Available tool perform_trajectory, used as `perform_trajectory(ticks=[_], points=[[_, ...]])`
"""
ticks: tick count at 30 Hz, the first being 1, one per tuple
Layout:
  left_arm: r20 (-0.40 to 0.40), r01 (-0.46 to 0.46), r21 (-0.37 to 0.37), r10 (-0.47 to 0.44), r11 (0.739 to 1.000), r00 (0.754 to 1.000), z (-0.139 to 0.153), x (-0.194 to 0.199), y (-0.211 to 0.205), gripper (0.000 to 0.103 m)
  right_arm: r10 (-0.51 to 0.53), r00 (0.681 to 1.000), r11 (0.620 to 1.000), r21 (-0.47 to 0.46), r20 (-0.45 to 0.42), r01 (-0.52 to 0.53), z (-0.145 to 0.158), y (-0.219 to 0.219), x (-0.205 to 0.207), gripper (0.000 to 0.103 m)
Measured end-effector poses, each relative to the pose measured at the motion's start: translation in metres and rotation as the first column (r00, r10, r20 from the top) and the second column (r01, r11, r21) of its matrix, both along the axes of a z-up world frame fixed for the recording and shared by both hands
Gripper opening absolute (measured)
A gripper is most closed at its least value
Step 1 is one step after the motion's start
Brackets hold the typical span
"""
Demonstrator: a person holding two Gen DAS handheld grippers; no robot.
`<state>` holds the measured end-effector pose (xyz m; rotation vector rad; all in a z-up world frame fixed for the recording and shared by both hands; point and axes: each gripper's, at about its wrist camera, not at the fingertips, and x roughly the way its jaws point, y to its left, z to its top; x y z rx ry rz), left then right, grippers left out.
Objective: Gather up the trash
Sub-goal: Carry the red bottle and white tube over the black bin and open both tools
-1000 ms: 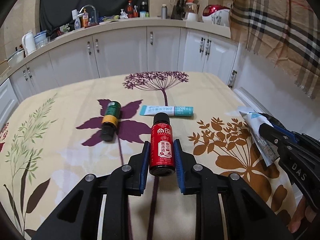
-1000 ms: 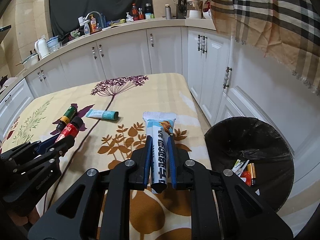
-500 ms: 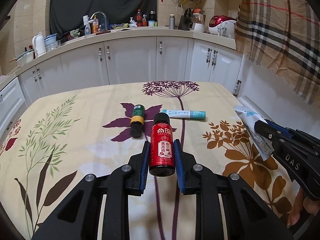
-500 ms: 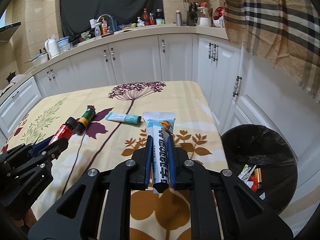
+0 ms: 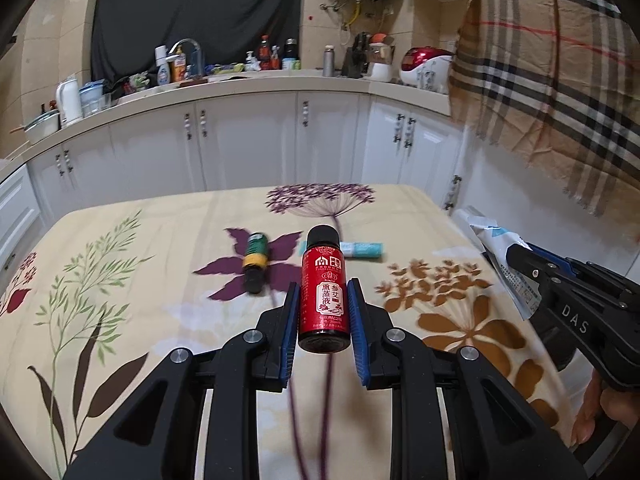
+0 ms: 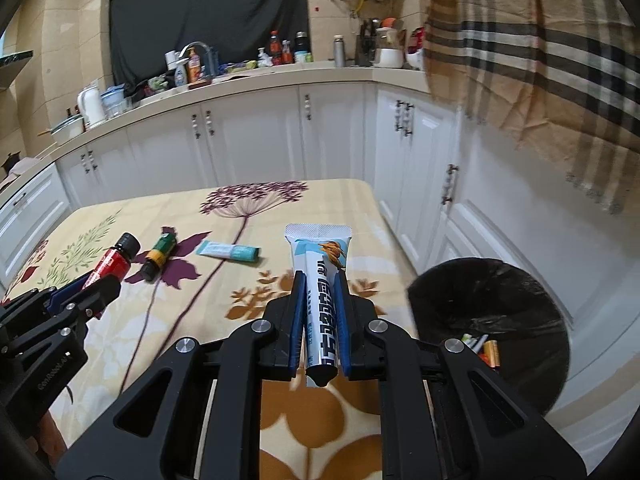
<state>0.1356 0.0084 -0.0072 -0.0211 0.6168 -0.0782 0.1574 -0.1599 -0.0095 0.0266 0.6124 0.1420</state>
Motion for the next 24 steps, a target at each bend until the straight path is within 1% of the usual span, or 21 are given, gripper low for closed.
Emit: perform_trajectory(ticks=[9, 16, 24], points=[[0.031, 0.123, -0.018, -0.122, 0.992, 0.992, 0.01, 0.012, -0.049, 0.025, -0.134, 0.991, 0.991, -0.023, 0.018, 0.134, 0.005, -0.05, -0.005, 0.014], [0.036, 0.239, -0.007, -0.239, 0.971, 0.97, 0.01, 0.026, -0.105, 0.025, -0.238, 0.971, 0.97, -0.046, 0.034, 0.24, 0.005, -0.09, -0.006, 0.014], [0.027, 0.312, 0.006, -0.313, 0.95, 0.95, 0.001, 0.043, -0.155, 0.025, -0.33, 0.944, 0.942, -0.056, 0.028, 0.331, -0.008, -0.131, -0.001, 0.014]])
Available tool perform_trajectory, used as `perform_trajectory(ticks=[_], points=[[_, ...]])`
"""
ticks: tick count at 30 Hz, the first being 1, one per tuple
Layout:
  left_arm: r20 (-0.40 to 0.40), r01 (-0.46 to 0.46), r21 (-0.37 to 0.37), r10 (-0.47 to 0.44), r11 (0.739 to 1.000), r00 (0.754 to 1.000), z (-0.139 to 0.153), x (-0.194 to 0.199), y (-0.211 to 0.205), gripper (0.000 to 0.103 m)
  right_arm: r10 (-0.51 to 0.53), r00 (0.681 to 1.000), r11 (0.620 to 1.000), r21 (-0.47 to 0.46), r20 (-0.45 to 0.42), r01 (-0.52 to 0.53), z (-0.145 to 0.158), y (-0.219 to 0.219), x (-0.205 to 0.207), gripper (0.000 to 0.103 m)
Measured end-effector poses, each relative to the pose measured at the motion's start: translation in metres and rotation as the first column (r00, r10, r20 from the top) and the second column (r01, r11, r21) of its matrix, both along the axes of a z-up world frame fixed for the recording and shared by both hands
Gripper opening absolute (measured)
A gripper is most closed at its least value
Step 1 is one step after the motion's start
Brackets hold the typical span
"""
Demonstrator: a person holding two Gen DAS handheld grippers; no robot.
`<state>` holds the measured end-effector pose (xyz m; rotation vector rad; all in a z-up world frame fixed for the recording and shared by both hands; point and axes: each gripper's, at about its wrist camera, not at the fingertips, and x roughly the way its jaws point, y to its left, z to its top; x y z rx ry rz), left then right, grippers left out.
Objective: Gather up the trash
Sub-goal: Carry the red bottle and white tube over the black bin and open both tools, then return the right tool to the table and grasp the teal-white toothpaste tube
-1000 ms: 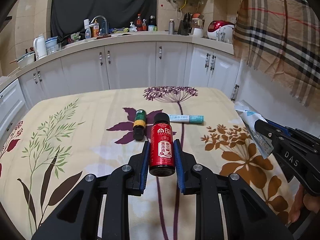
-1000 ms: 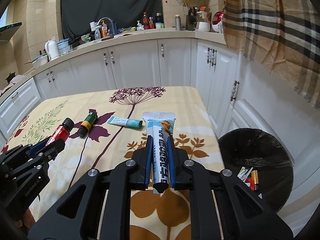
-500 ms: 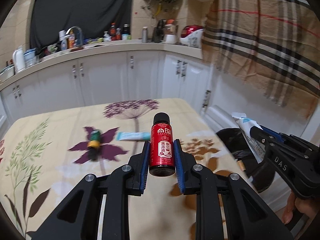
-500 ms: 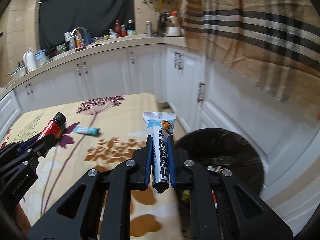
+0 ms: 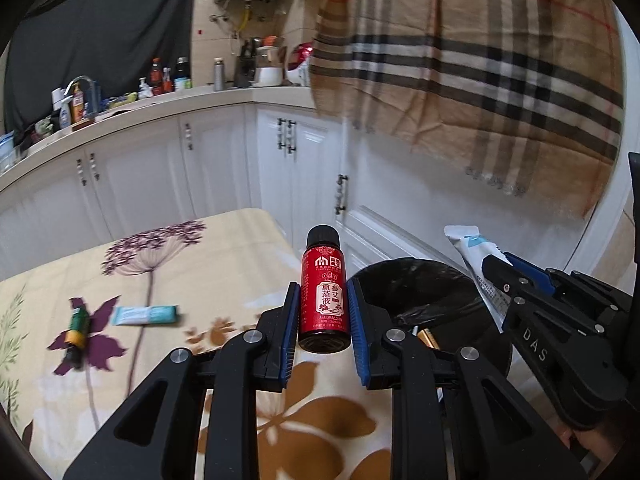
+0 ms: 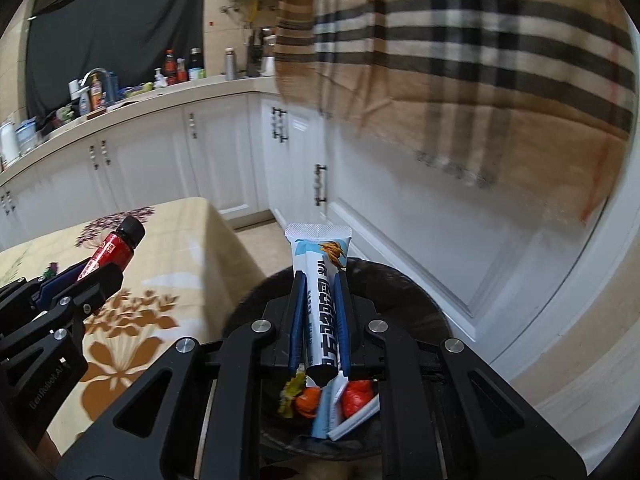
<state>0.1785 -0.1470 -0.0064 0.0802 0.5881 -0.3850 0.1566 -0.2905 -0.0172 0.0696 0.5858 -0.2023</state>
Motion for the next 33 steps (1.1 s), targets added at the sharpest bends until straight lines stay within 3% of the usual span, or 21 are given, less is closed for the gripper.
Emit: perform_trajectory(ticks=[12, 14, 15, 16, 18, 23, 33], points=[[-0.039, 0.063, 0.034, -0.062, 0.997, 0.997, -0.018, 0.027, -0.049, 0.025, -0.072, 0.997, 0.997, -0.03, -0.015, 0.072, -0.016, -0.032, 0.017, 0.014], [-0.045, 0.078, 0.045, -0.076, 0.996, 0.996, -0.02, 0.03, -0.056, 0.025, -0.09, 0.996, 0.995, -0.042, -0.017, 0.089, -0.018, -0.036, 0.02, 0.016], [-0.047, 0.082, 0.052, -0.079, 0.995, 0.996, -0.022, 0.032, -0.059, 0.025, -0.098, 0.995, 0.994, -0.046, -0.019, 0.097, -0.018, -0.038, 0.022, 0.023], [-0.049, 0.084, 0.06, -0.082, 0.995, 0.995, -0.023, 0.033, -0.061, 0.027, -0.106, 0.994, 0.993, -0.048, -0.021, 0.104, -0.02, -0.04, 0.022, 0.032], [-0.052, 0.08, 0.062, -0.077, 0.995, 0.996, -0.024, 0.033, -0.062, 0.035, -0.115, 0.993, 0.992, -0.046, -0.018, 0.114, -0.021, -0.043, 0.021, 0.036], [-0.048, 0.064, 0.053, -0.062, 0.997, 0.997, -0.023, 0.03, -0.056, 0.046, -0.114, 0.993, 0.993, -0.04, -0.023, 0.113, -0.024, -0.044, 0.021, 0.037], [-0.034, -0.006, 0.047, 0.008, 0.999, 0.999, -0.013, 0.023, -0.02, 0.058, -0.063, 0.998, 0.998, 0.0, -0.02, 0.063, -0.021, -0.024, 0.018, 0.044]])
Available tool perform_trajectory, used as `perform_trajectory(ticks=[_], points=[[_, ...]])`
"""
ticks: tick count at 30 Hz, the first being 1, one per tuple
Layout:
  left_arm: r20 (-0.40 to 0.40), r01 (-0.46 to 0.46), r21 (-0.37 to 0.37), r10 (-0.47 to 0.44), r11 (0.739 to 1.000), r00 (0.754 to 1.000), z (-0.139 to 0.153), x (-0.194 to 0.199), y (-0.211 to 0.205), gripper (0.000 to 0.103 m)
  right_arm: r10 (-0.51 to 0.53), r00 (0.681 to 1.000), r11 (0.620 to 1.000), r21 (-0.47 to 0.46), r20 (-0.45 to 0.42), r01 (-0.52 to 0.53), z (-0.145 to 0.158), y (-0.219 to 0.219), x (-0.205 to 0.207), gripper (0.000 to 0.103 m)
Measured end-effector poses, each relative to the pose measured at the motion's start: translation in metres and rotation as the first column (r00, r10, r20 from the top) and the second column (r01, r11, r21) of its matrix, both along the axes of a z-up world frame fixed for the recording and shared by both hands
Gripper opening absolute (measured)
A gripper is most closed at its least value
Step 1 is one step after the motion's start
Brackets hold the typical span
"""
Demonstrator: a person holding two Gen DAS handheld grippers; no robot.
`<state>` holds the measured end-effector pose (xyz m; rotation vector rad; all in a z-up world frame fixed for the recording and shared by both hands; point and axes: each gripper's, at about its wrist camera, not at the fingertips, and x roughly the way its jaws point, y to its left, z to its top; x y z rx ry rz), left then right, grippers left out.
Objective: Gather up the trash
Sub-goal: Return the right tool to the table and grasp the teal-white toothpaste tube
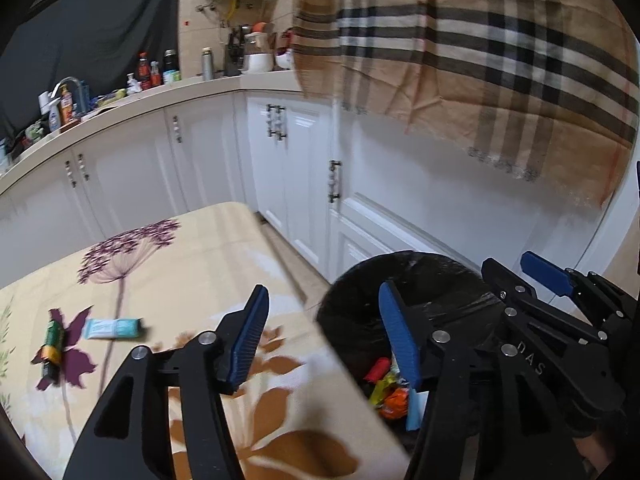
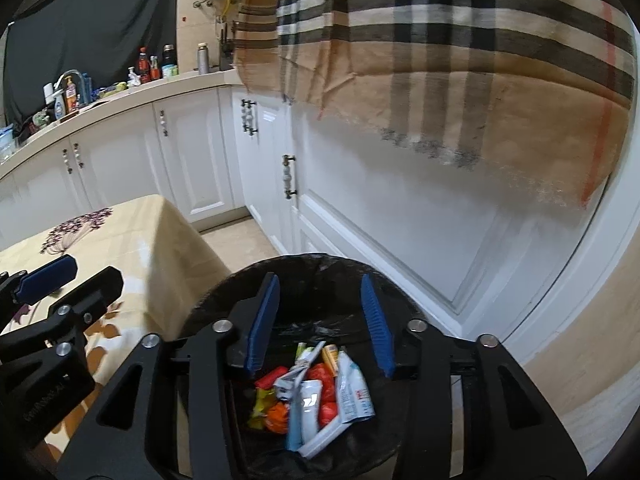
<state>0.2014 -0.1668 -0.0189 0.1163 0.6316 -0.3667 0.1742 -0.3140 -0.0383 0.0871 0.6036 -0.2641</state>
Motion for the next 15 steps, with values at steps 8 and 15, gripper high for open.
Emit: perform_trajectory(ticks=[8, 15], points=[[-0.006, -0.132, 0.014, 0.132, 0.991, 0.991, 0.002, -0.007, 0.067, 0.062, 0.128, 0.992, 0.991, 0.034, 0.005, -0.129, 0.005, 0.052, 0.01, 0.045], [-0.021, -0.281, 0.015, 0.281, 0.96, 0.959, 0.0, -0.012, 0.137, 0.062, 0.273, 0.962, 0.961, 0.033, 0.002, -0.273, 0.01, 0.118, 0.02, 0.045]])
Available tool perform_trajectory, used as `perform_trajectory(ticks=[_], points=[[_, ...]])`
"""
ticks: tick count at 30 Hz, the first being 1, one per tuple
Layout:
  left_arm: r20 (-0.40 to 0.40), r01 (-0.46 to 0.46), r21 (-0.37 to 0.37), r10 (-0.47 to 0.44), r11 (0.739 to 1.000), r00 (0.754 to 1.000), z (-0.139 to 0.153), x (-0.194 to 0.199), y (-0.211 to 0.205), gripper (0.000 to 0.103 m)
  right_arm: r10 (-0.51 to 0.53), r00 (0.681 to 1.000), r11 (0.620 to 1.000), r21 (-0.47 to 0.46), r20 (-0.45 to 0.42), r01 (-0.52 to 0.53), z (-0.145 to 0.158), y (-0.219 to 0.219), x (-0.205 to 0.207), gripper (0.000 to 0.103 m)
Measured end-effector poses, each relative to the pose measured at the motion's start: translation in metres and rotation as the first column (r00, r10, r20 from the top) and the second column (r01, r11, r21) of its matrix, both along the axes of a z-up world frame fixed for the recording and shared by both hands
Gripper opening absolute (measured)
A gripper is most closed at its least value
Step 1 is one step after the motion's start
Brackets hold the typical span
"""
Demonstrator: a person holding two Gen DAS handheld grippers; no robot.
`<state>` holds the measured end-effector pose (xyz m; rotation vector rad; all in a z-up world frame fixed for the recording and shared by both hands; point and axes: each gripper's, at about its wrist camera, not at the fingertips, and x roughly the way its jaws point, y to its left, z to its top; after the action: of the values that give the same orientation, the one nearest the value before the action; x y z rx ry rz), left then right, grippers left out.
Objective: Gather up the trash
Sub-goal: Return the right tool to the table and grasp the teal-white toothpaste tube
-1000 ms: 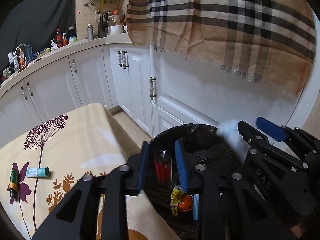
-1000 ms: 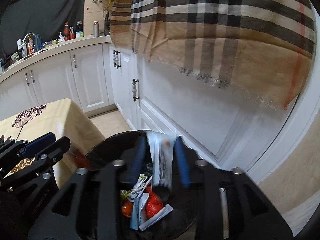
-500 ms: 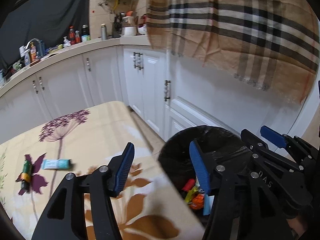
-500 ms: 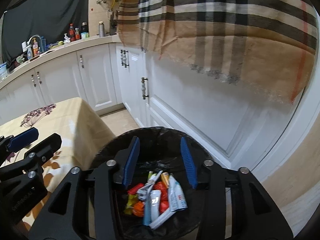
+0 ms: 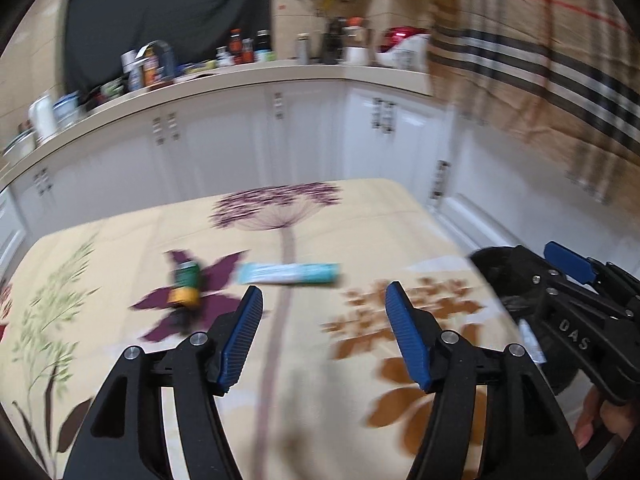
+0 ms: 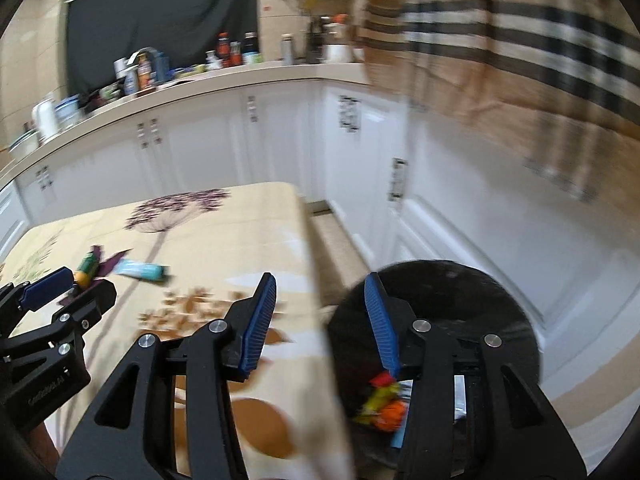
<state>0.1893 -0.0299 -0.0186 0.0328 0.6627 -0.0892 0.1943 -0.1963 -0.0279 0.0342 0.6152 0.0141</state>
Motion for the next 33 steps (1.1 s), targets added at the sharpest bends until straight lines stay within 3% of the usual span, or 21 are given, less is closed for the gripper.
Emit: perform_trajectory(ticks=[13, 18, 24, 33], points=[[-0.01, -0.214, -0.008, 0.214, 0.977, 0.977, -0.002, -0.014, 0.109, 0.063, 0.199, 0.978, 0.98, -0.004, -0.059, -0.2, -0.008, 0.1, 0.025, 0.046], [-0.021, -0.269, -0.011, 0.269, 0.963, 0.963, -0.005, -0.016, 0.138, 0.063, 0.23, 0.969, 0.972, -0.017, -0.092, -0.233, -0.014, 0.122, 0.038, 0.046], [-0.038, -0.321, -0.006, 0.32, 0.947, 0.947, -0.012, -0.016, 0.167, 0.064, 0.263, 0.956, 0.963, -0.019, -0.129, -0.267, -0.021, 0.141, 0.054, 0.054], [-0.061, -0.356, -0.019, 0.354, 0.934, 0.933, -0.016, -0.013, 0.191, 0.064, 0.311, 0.934, 0.948, -0.015, -0.177, -0.318, -0.026, 0.154, 0.082, 0.056]])
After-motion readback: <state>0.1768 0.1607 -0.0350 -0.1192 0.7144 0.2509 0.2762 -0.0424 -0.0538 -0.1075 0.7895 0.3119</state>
